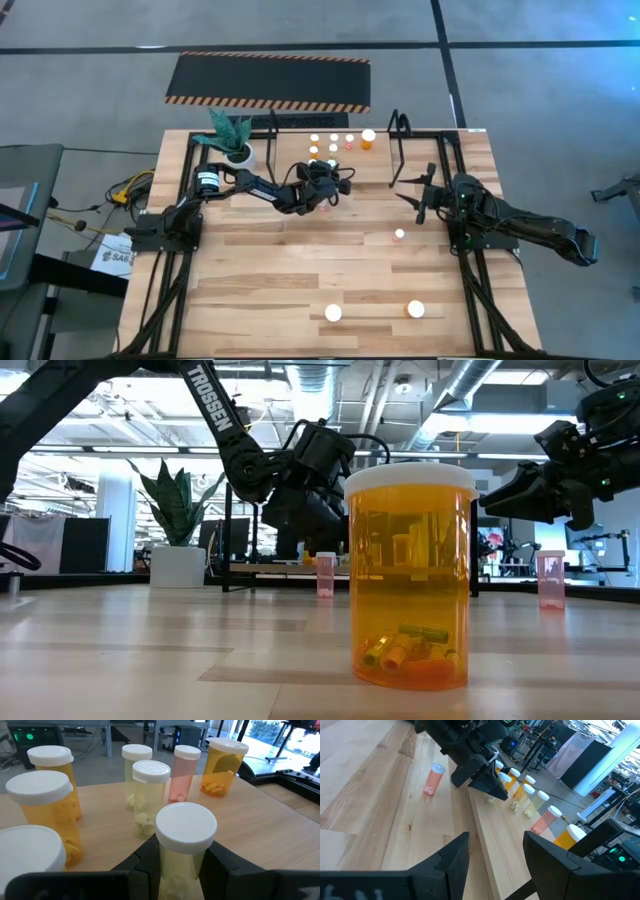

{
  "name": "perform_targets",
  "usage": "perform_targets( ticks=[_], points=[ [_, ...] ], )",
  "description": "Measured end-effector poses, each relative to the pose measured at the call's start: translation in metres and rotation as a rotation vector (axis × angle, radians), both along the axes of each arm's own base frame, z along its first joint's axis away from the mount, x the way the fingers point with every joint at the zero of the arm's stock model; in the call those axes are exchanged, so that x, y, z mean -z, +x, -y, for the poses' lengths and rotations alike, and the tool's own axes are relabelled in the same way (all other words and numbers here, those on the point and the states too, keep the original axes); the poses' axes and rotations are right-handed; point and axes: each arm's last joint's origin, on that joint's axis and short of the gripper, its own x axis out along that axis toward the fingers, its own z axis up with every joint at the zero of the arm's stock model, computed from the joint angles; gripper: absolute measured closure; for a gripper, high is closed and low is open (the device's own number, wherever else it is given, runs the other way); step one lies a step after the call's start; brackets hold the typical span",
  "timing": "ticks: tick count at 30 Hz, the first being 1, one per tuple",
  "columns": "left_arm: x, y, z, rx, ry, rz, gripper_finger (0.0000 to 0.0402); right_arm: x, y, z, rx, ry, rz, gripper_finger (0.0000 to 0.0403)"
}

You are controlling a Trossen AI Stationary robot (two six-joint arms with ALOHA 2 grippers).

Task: Pick and place medicine bottles onto shelf by color
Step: Put the small yellow pill bottle aligned with the other yellow pill bottles on the shelf

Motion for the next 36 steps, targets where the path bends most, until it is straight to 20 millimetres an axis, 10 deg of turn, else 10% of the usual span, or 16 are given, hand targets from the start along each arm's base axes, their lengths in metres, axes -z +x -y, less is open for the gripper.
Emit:
perform_targets(
  ticks=[20,36],
  points=[
    [0.0001,0.0003,0.0002,0.008,-0.018,0.024,0.0313,0.0,0.0,0.0,0.0,0.0,0.0,0.0196],
    [0.0023,0.0001,0.0008,0.003,-0.031,0.039,0.0221,0.0,0.0,0.0,0.0,0.0,0.0,0.0196]
  ],
)
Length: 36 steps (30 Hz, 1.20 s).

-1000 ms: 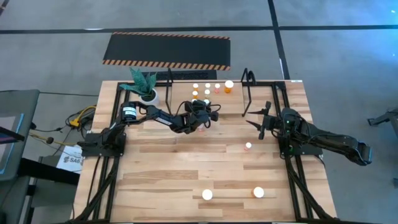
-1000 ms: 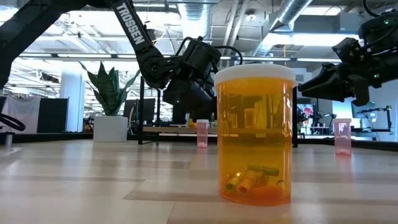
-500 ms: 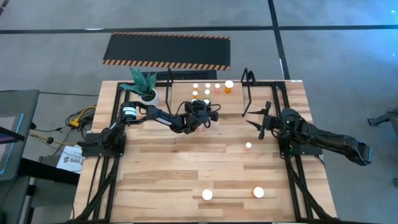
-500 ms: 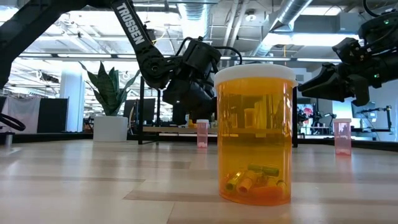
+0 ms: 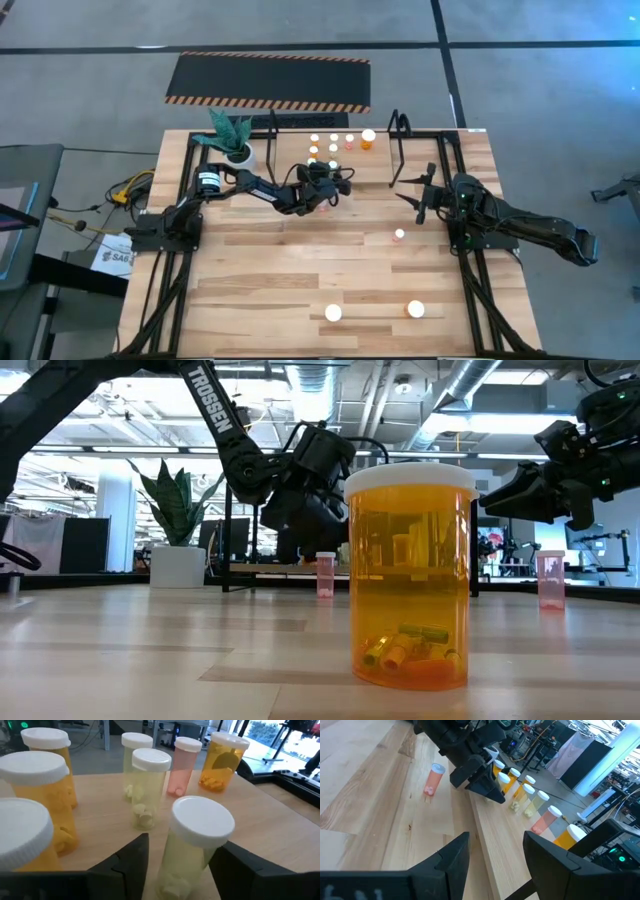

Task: Pick and place medicine bottles onto shelf by color
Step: Put the small yellow pill bottle aligned with the other yellow pill bottles on the shelf, then put the right small pink pill bottle aligned with the other pink pill bottles on the shelf

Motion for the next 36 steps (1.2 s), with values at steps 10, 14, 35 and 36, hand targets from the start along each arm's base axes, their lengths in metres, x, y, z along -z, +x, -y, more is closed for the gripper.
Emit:
perform_targets(
  ticks=[10,14,35,36],
  points=[
    [-0.002,0.001,0.005,-0.003,0.008,0.024,0.0195,0.0,0.0,0.0,0.0,0.0,0.0,0.0196],
    [-0.006,0.003,0.011,-0.026,0.032,0.055,0.0191,0.0,0.0,0.0,0.0,0.0,0.0,0.0196],
    [-0.025,0.008,0.032,-0.085,0.166,0.116,0.019,0.0,0.0,0.0,0.0,0.0,0.0,0.0196],
    [-0.027,0.008,0.032,-0.085,0.175,0.118,0.019,0.0,0.0,0.0,0.0,0.0,0.0,0.0196]
  ],
)
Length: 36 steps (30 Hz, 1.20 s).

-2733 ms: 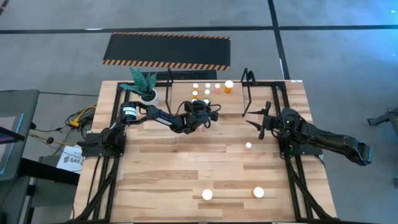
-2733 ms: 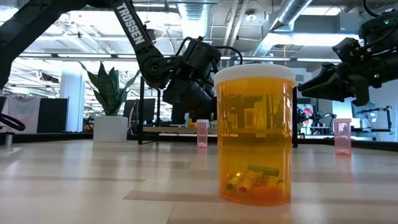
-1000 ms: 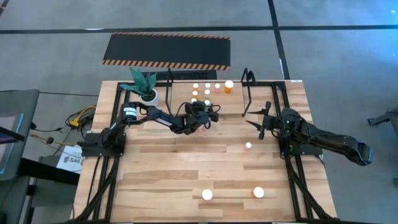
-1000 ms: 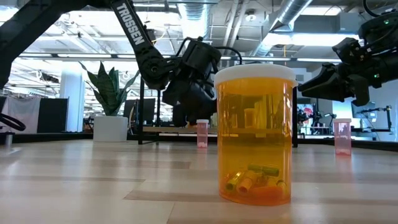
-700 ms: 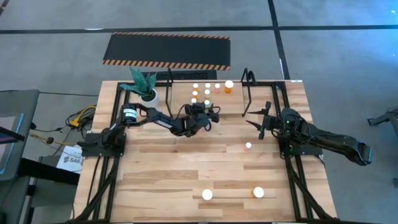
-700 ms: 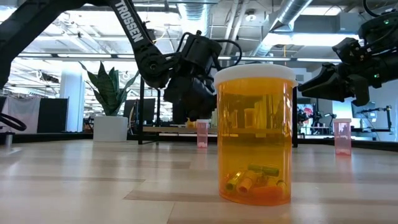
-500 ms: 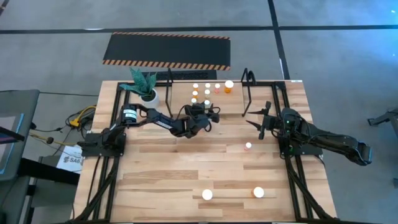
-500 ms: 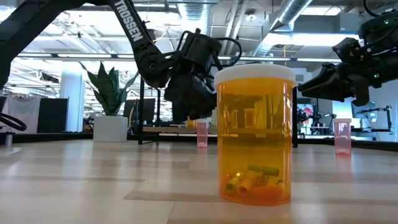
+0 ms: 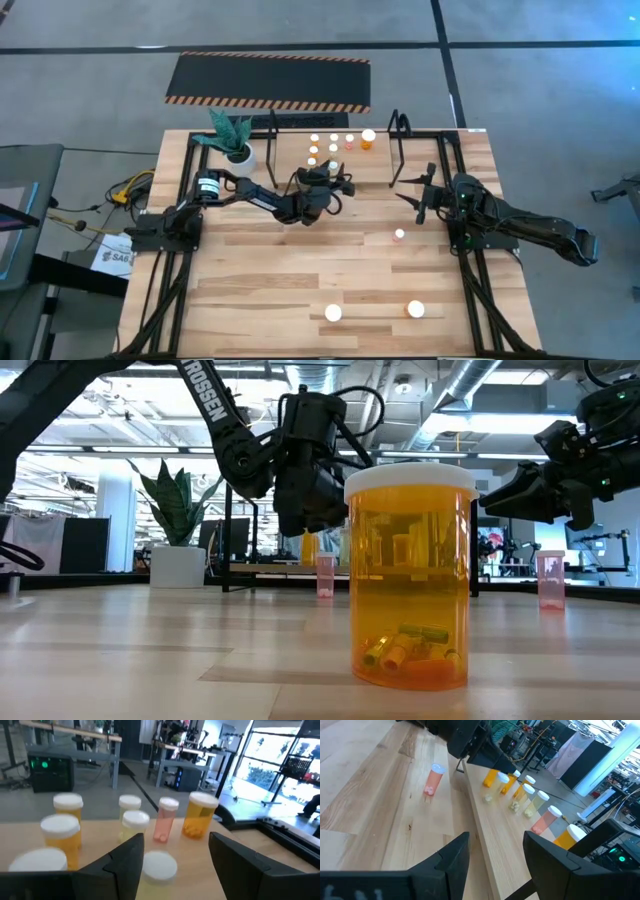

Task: Pick and place medicine bottles onto shelf by color
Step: Put the right small pink pill bottle aligned with the other pink pill bottles on the shelf

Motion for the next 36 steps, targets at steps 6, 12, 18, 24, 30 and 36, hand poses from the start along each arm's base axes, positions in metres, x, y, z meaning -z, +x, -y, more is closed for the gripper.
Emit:
perform_targets(
  ticks=[6,12,18,24,30,36],
  points=[
    [-0.007,0.0,0.001,-0.018,0.04,0.007,0.019,0.0,0.0,0.0,0.0,0.0,0.0,0.0196],
    [-0.014,0.0,0.002,-0.033,0.076,0.026,0.019,0.0,0.0,0.0,0.0,0.0,0.0,0.0196],
    [-0.026,0.0,0.014,-0.022,0.139,0.047,0.019,0.0,0.0,0.0,0.0,0.0,0.0,0.0196],
    [-0.034,-0.001,0.04,0.028,0.182,0.062,0.019,0.0,0.0,0.0,0.0,0.0,0.0,0.0196],
    [-0.035,-0.001,0.079,0.111,0.188,0.058,0.019,0.0,0.0,0.0,0.0,0.0,0.0,0.0196],
    [-0.034,-0.006,0.123,0.196,0.234,-0.025,0.019,0.0,0.0,0.0,0.0,0.0,0.0,0.0196]
  ],
)
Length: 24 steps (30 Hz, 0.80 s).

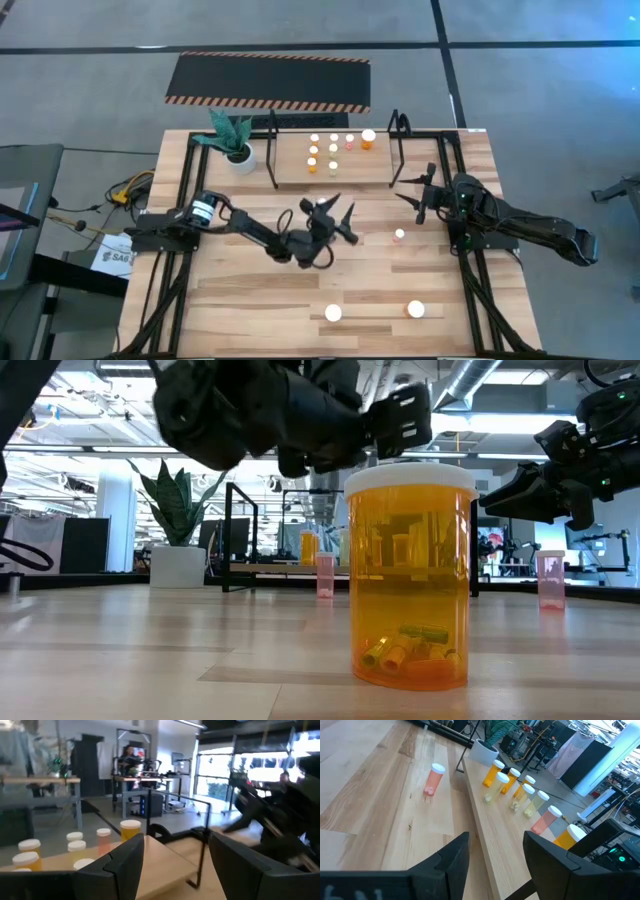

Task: Pick and place medicine bottles onto shelf by color
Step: Put the right small pink pill bottle aligned with the other pink pill bottles on the shelf

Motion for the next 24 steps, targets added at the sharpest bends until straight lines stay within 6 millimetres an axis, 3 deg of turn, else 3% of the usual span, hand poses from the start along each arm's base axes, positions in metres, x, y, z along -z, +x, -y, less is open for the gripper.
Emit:
perform_targets(
  ticks=[6,17,24],
  points=[
    [0.008,-0.005,0.027,-0.012,0.047,-0.155,0.019,0.0,0.0,0.0,0.0,0.0,0.0,0.0196],
    [0.024,-0.016,0.054,-0.133,-0.103,-0.073,0.019,0.0,0.0,0.0,0.0,0.0,0.0,0.0196],
    [0.019,-0.026,0.084,-0.04,-0.09,-0.072,0.0191,0.0,0.0,0.0,0.0,0.0,0.0,0.0196]
  ],
)
